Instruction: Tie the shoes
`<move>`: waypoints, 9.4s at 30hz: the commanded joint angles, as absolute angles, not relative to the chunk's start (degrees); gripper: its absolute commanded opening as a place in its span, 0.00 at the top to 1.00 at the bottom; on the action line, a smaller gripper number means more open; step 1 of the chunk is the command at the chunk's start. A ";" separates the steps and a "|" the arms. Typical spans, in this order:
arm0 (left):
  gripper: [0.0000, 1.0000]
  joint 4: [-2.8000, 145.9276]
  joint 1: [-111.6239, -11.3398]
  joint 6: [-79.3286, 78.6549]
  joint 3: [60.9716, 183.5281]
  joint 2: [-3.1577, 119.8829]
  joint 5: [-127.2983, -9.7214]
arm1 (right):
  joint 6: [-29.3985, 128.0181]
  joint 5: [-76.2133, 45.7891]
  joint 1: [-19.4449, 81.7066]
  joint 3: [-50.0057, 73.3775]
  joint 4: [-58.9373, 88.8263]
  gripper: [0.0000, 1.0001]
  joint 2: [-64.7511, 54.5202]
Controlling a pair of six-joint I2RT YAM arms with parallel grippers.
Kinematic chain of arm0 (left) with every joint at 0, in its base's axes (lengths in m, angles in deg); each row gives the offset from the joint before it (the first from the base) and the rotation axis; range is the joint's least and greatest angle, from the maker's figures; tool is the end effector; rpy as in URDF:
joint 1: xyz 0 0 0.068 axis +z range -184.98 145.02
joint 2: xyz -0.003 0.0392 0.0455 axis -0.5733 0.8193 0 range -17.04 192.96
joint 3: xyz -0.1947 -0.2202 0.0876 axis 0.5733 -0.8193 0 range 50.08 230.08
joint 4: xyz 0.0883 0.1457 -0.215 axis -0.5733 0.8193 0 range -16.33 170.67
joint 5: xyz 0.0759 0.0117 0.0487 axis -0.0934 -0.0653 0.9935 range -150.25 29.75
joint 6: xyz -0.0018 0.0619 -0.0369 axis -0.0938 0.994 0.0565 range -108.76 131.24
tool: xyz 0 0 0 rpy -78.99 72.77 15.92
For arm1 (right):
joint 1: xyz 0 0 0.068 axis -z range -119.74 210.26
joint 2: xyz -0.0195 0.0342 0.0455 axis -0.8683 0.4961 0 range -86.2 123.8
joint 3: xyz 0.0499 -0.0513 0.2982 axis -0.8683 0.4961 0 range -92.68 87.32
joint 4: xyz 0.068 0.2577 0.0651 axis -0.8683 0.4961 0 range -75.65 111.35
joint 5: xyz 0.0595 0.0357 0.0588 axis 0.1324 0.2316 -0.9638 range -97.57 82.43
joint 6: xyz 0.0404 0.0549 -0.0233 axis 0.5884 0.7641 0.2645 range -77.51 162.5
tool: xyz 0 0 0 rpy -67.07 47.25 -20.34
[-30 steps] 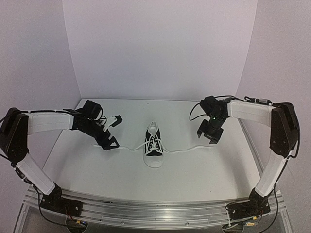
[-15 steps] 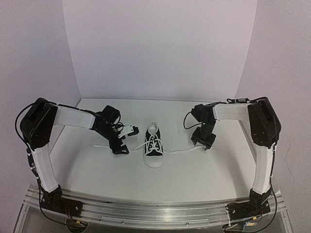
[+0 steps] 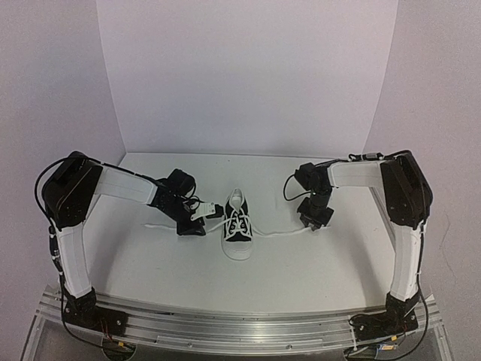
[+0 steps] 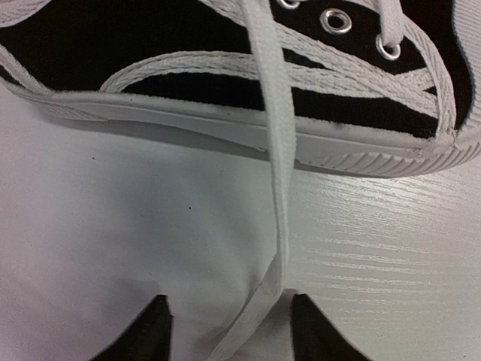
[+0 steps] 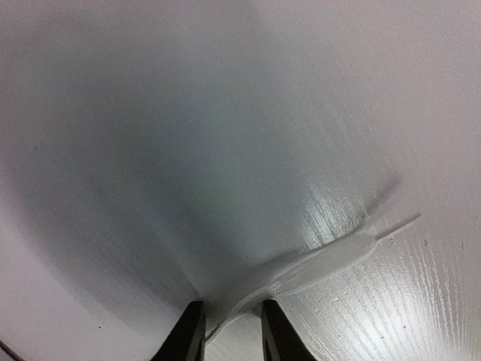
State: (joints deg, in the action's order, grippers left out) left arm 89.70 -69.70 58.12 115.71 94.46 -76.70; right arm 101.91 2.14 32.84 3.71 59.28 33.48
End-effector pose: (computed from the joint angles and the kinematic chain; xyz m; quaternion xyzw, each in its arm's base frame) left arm 0.3310 -0.2501 0.1320 0.6536 0.7041 -0.1126 0.2536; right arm 0.3892 0.1906 0.1383 0.2801 0.9530 -0.0075 0.1148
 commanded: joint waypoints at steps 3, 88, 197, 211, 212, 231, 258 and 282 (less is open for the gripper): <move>0.99 90.90 -70.39 63.35 116.79 96.11 -76.56 | 101.20 2.10 32.57 5.06 56.33 0.90 34.27; 0.65 99.17 -61.88 67.98 114.58 84.10 -84.70 | 71.16 -18.37 15.56 -8.71 30.95 0.48 28.84; 1.00 97.37 -59.64 48.57 147.55 101.16 -76.51 | 54.04 7.13 1.85 -39.73 53.52 0.68 65.07; 1.00 97.40 -59.68 48.60 147.39 100.91 -76.44 | 57.92 7.82 1.04 -41.10 64.60 0.66 65.06; 1.00 97.41 -59.66 48.60 147.49 100.91 -76.46 | 59.27 7.26 1.38 -42.05 65.62 0.66 65.21; 1.00 99.54 -59.76 48.75 147.32 99.09 -76.51 | 57.82 -8.04 1.47 -48.19 66.57 1.00 61.72; 1.00 107.40 -63.52 48.93 124.38 87.86 -80.31 | 79.62 -25.28 8.58 6.44 16.04 1.00 26.43; 0.55 105.05 -70.45 29.21 140.94 100.12 -89.62 | 90.00 -12.41 11.34 23.06 2.54 1.00 19.45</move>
